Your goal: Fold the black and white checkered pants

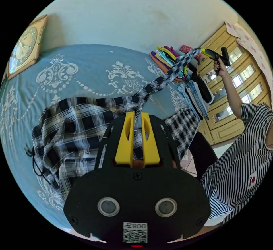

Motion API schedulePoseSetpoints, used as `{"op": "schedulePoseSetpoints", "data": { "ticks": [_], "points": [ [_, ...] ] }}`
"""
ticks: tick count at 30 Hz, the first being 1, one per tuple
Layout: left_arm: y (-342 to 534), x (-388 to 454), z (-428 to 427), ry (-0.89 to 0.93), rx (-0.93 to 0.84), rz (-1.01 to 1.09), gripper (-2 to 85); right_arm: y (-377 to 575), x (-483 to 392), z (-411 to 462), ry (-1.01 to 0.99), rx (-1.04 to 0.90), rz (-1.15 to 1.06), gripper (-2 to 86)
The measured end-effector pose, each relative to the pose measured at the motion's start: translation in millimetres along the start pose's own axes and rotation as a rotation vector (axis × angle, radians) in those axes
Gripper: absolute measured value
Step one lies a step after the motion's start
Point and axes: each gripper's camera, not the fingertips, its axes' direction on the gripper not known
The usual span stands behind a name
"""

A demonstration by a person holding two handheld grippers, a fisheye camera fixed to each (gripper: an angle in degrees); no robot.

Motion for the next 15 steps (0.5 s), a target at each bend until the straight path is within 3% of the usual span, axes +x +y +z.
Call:
{"op": "schedulePoseSetpoints", "data": {
  "ticks": [10, 15],
  "points": [
    [-84, 15, 115, -0.228, -0.334, 0.16, 3.7, 9, 24, -2, -0.016, -0.024, 0.026, 1.5],
    [-86, 23, 112, -0.233, -0.317, 0.169, 1.0, 22, 47, 6, -0.017, -0.039, 0.068, 1.5]
  ]
}}
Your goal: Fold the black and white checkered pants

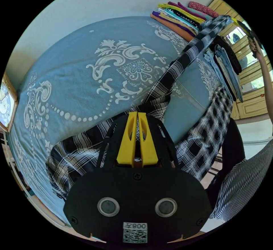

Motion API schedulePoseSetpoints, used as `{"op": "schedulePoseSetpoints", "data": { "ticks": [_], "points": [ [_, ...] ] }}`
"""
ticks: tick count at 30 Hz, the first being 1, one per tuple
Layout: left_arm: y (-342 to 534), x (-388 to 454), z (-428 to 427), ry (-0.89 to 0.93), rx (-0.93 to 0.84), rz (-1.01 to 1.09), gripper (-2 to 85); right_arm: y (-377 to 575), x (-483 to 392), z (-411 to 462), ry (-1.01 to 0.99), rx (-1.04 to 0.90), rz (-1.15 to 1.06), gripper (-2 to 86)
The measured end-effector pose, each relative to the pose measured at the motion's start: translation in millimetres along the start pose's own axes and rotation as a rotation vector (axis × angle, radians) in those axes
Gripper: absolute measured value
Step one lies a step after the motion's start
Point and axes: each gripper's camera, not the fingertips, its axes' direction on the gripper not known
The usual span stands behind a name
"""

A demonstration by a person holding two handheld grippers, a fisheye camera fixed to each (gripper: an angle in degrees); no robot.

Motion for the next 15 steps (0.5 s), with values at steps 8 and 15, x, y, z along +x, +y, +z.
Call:
{"op": "schedulePoseSetpoints", "data": {
  "ticks": [8, 15],
  "points": [
    [68, 4, -96, 0.136, 0.354, -0.012, 0.2, 38, 21, -21, -0.024, 0.021, 0.064, 1.7],
    [99, -28, -142, 0.257, 0.562, -0.105, 0.2, 59, 50, -29, 0.08, -0.023, 0.162, 2.3]
  ]
}}
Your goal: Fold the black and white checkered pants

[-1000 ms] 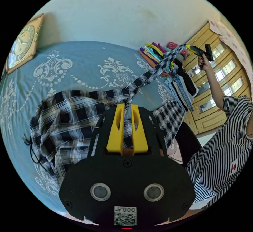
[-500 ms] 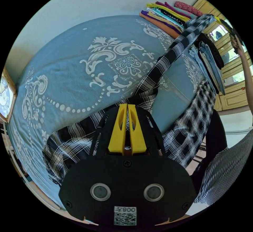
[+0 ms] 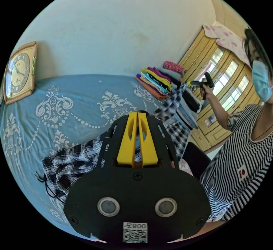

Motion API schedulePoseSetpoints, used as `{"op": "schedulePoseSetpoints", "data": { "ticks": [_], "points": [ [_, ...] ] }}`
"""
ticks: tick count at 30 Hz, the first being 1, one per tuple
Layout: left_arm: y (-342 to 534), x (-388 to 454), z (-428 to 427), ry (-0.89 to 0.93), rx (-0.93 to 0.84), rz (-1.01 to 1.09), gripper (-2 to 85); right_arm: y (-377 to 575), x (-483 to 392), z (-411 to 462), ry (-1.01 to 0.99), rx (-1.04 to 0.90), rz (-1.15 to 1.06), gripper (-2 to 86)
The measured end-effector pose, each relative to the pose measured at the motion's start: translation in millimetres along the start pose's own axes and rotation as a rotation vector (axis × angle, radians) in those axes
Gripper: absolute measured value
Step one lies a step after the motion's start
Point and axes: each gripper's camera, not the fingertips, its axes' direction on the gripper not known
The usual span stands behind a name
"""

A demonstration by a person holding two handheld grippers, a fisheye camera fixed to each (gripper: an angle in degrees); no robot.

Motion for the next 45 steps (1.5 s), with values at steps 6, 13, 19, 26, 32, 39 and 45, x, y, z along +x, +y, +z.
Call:
{"op": "schedulePoseSetpoints", "data": {
  "ticks": [6, 13, 19, 26, 32, 39, 45],
  "points": [
    [-1, -41, 22, -0.026, -0.037, -0.193, 0.2, -58, 47, 122, 0.21, -0.254, 0.083, 4.7],
    [7, -49, 29, -0.03, -0.095, -0.213, 0.2, 7, 46, 210, 0.185, -0.327, 0.04, 6.1],
    [11, -51, 16, -0.025, -0.105, -0.232, 0.2, 73, 41, 274, 0.303, -0.379, -0.01, 6.6],
    [16, -42, 4, -0.039, -0.146, -0.228, 0.2, 100, 74, 327, 0.321, -0.393, 0.106, 5.0],
    [20, -32, -33, -0.01, -0.07, -0.231, 0.2, 124, 69, 299, 0.221, -0.364, 0.082, 1.7],
    [15, -20, -82, 0.0, 0.027, -0.201, 0.2, 133, 45, 177, 0.188, -0.132, 0.034, 0.9],
    [-4, -40, -72, -0.021, -0.02, -0.253, 0.3, 79, 63, 200, 0.26, -0.143, 0.038, 1.2]
  ]
}}
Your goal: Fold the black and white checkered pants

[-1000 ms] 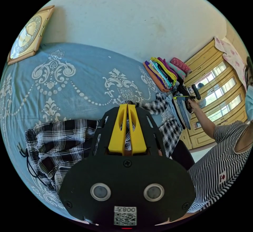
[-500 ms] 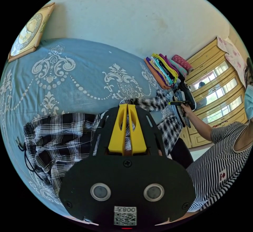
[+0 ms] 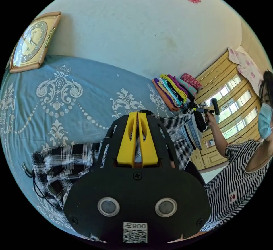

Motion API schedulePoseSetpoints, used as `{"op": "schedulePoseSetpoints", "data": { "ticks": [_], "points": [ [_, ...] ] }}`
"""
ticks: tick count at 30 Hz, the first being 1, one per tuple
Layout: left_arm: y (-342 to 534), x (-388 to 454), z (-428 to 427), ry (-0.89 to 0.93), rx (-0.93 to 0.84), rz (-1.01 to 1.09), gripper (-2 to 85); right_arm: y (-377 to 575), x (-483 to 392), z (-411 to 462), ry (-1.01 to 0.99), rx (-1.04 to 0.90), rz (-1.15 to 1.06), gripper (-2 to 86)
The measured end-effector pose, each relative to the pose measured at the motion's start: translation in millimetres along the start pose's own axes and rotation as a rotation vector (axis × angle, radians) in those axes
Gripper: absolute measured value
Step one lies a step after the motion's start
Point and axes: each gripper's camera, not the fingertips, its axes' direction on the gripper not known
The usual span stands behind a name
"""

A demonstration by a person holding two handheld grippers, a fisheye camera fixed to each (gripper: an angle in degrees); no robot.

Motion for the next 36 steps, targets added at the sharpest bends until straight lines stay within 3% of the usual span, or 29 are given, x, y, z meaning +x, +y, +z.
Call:
{"op": "schedulePoseSetpoints", "data": {
  "ticks": [3, 9, 13, 17, 22, 27, 31, 36],
  "points": [
    [-14, -17, 19, -0.049, -0.053, -0.084, 0.6, -55, 14, 50, 0.015, -0.033, 0.071, 1.9],
    [1, -29, 8, -0.087, -0.069, -0.136, 2.3, -90, -4, 177, 0.289, -0.303, 0.098, 4.1],
    [50, -25, -56, -0.151, -0.012, -0.111, 3.4, -59, -44, 197, 0.251, -0.239, -0.014, 3.4],
    [122, -37, -143, -0.308, 0.056, -0.224, 4.4, -18, -121, 219, 0.099, -0.172, -0.189, 1.2],
    [192, -59, -213, -0.415, 0.054, -0.398, 6.1, 15, -287, 263, -0.336, -0.135, -0.472, 2.3],
    [247, -54, -259, -0.439, 0.032, -0.451, 7.6, 37, -481, 320, -0.523, -0.191, -0.688, 5.6],
    [305, -40, -298, -0.42, 0.035, -0.503, 8.2, 59, -636, 363, -0.549, -0.224, -0.846, 6.6],
    [357, -34, -325, -0.431, 0.019, -0.564, 8.2, 85, -759, 408, -0.472, -0.245, -0.952, 7.3]
  ]
}}
